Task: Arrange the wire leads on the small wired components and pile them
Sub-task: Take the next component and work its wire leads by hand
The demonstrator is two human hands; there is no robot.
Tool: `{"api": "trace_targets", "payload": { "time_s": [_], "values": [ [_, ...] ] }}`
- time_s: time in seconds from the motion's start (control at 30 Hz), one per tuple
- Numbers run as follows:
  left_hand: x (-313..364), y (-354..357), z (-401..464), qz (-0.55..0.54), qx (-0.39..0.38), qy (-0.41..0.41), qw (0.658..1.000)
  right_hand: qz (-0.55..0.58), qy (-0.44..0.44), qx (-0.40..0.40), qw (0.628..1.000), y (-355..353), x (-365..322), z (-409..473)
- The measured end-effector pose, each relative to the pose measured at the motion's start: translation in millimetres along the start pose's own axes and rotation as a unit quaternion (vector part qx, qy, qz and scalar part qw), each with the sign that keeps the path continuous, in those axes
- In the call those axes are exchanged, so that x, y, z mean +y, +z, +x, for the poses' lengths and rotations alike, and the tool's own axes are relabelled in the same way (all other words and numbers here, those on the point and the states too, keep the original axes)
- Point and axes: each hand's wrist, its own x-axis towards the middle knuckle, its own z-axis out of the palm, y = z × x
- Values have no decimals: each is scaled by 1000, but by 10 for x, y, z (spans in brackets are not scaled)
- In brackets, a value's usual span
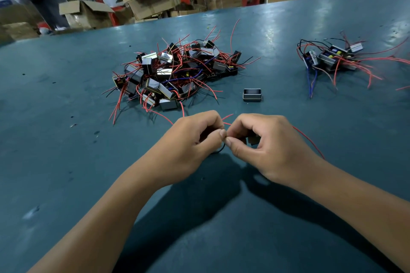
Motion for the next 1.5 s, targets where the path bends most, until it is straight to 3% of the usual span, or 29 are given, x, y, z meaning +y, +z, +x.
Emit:
{"api": "trace_targets", "payload": {
  "time_s": [0.27, 0.37, 0.47, 0.57, 0.7, 0.83, 0.97, 1.13, 1.33, 1.5],
  "values": [
    [-10, 0, 3, -27, -26, -55, 998, 35, 42, -10, 998, 47, 14, -11],
    [-89, -16, 42, -42, 53, -56, 996, 1, 43, -16, 999, 37, 12, -7],
    [-142, 18, 78, 43, 150, -31, 987, -19, 34, -29, 999, 10, -6, -2],
    [-183, 73, 102, 88, 189, -19, 978, 1, 39, -65, 997, -67, -8, 11],
    [-244, 76, 122, 100, 198, -21, 975, 17, 62, -88, 994, -145, 34, 59],
    [-255, 97, 118, 136, 182, -4, 974, 91, 98, 4, 991, -196, 113, 150],
    [-248, 119, 120, 193, 170, 13, 966, 40, 137, 70, 987, -185, 234, 211],
    [-251, 121, 140, 177, 162, 4, 971, -65, 144, 7, 987, -117, 221, 249],
    [-271, 116, 152, 103, 187, -43, 976, -152, 80, -23, 985, -122, 122, 249],
    [-275, 144, 150, 147, 141, -37, 978, -112, 85, -63, 988, -59, 81, 264]
  ]
}}
